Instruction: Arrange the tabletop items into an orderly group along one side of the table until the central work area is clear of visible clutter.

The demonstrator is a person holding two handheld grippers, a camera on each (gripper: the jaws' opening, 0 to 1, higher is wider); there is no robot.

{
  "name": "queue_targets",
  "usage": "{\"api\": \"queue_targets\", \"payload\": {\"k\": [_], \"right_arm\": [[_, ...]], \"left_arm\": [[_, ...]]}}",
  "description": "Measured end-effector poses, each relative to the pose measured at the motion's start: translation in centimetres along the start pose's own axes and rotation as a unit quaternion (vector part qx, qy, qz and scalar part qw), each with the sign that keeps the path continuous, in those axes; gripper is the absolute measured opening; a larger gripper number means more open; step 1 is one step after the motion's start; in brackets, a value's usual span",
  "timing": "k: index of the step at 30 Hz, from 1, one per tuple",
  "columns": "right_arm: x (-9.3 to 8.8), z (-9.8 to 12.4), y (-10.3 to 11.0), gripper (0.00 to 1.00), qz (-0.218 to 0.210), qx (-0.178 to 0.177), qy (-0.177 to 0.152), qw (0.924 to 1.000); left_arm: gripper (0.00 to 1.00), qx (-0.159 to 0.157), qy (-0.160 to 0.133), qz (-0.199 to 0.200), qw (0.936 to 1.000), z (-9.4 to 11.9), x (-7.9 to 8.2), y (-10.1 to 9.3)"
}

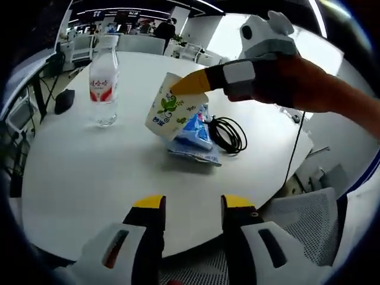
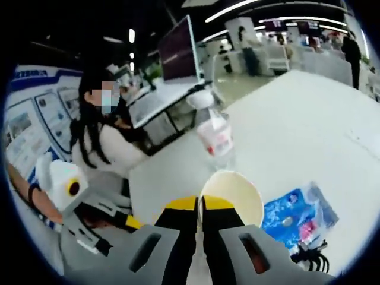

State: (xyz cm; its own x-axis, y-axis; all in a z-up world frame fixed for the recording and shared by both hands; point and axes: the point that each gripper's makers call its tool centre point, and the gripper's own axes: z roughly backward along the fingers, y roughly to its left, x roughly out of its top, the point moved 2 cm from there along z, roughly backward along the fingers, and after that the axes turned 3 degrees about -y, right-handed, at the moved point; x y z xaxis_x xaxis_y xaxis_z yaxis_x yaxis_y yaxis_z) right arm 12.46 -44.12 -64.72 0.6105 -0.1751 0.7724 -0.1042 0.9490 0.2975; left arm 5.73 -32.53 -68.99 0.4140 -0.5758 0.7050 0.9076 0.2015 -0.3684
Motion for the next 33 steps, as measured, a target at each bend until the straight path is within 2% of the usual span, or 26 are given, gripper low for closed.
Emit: {"api": "queue_targets", "payload": {"k": [5,9,15,20,24,27,33], "right_arm": [[0.0,-1.5,-0.7,0.00,0.022,-0.003,0.020,0.9996],[-0.3,-2.7,-1.3,0.00,0.064,-0.013,0.050,0.9966],[-0.9,-4.7,-1.8,0.00,0.151,-0.017,0.106,0.9827],[-0.5,-6.3,-1.4,0.00,0.191,-0.012,0.116,0.9746],[-0.4,-7.5,-1.8,0.00,0.234,-0.018,0.131,0.9633],[-0.3,-8.2,-2.0,0.00,0.242,-0.017,0.136,0.9604],[0.5,-8.9,-3.5,0.01,0.239,-0.037,0.134,0.9611]], "left_arm": [[0.35,0.002,-0.002,0.004,1.0000,0.3,0.0,0.4],[0.36,0.007,-0.008,0.011,0.9999,0.5,0.1,0.9],[0.35,0.015,-0.021,0.027,0.9993,0.8,0.7,1.8],[0.35,0.017,-0.039,0.043,0.9982,1.1,1.6,2.1],[0.34,0.019,-0.043,0.046,0.9979,1.0,1.9,2.5],[0.34,0.019,-0.043,0.047,0.9978,1.0,1.9,2.6],[0.34,0.023,-0.045,0.051,0.9974,1.3,1.8,3.0]]}}
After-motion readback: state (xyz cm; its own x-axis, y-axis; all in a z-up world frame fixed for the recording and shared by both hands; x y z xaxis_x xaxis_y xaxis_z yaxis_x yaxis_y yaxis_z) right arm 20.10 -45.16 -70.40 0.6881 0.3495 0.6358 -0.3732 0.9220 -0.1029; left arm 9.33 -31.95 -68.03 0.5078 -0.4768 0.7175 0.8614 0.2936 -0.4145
